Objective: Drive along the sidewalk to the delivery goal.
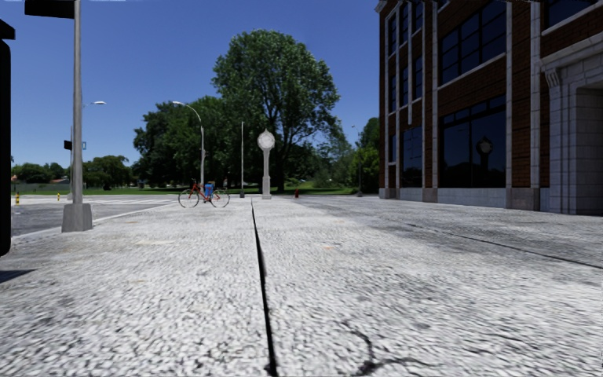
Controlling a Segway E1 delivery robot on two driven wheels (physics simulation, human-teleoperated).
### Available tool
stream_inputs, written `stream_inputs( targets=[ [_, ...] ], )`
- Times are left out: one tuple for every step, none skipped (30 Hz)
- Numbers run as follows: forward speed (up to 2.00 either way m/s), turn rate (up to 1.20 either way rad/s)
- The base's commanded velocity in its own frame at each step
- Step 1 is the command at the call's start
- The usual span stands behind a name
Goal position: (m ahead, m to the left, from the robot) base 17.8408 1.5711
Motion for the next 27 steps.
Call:
stream_inputs(
  targets=[
    [2.0,0.25],
    [2.0,0.25],
    [2.0,0.0],
    [2.0,0.0],
    [2.0,0.0],
    [2.0,0.0],
    [2.0,0.0],
    [2.0,0.0],
    [2.0,0.0],
    [2.0,0.0],
    [2.0,0.0],
    [2.0,0.0],
    [2.0,0.0],
    [2.0,0.0],
    [2.0,0.0],
    [2.0,0.0],
    [2.0,0.0],
    [2.0,0.0],
    [2.0,0.0],
    [2.0,0.0],
    [2.0,0.0],
    [2.0,0.0],
    [2.0,0.0],
    [2.0,0.0],
    [2.0,0.0],
    [2.0,0.0],
    [2.0,0.0]
  ],
)
